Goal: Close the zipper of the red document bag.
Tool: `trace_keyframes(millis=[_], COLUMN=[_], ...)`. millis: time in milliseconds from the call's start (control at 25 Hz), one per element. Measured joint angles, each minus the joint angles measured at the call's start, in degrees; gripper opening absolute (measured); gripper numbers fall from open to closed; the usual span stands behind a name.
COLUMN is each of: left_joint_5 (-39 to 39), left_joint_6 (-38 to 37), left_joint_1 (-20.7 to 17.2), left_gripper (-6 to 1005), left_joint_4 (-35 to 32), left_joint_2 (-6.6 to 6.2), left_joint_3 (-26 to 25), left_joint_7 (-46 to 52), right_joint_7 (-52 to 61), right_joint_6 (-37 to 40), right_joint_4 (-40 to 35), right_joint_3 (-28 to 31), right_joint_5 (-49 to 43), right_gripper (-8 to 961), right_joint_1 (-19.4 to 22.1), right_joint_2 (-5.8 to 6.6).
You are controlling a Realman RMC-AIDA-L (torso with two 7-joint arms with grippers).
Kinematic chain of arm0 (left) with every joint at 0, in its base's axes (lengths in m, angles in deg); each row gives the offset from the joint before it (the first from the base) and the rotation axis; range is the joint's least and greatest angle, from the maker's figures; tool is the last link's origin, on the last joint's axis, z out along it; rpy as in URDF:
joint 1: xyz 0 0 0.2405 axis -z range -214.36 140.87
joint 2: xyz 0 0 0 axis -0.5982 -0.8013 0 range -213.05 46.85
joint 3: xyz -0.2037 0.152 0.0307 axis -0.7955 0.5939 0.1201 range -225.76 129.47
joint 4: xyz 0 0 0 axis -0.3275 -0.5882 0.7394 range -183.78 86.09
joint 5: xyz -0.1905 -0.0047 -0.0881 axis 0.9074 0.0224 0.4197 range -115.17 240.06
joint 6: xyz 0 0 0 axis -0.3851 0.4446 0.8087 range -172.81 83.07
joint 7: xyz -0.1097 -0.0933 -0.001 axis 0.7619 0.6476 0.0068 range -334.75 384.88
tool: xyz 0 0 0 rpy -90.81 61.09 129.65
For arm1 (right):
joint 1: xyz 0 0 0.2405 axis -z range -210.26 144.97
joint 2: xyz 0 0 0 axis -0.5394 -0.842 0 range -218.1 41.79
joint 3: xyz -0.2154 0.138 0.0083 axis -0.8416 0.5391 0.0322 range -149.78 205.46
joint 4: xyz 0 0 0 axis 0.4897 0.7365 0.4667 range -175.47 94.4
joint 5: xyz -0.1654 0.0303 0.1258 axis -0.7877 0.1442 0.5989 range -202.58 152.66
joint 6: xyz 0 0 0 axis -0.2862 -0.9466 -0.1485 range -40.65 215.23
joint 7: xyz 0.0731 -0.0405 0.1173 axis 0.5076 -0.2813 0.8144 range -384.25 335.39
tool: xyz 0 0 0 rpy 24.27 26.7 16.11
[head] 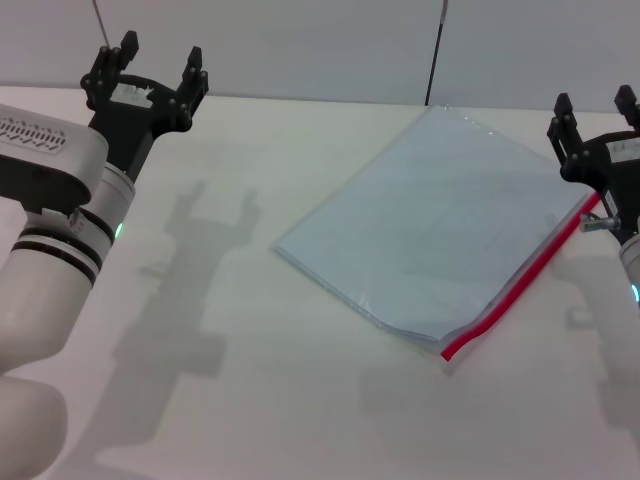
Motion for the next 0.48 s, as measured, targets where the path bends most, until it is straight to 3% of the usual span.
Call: trace_keyframes(millis=[480], left_joint_5=[0.0], left_joint_6=[0.3], left_joint_1=[0.0], left_gripper=[736], left_joint_4=[0.0], left_joint_2=[0.00], left_joint_3=[0.0], left_joint_7=[0.0], right_joint_7=[0.0], right_joint_6=[0.0], right_joint_4=[0.0], right_joint_3=[0.0], right_joint_5=[0.0], right_gripper=[668], right_joint_1=[-0.2], right_joint_2=[0.00])
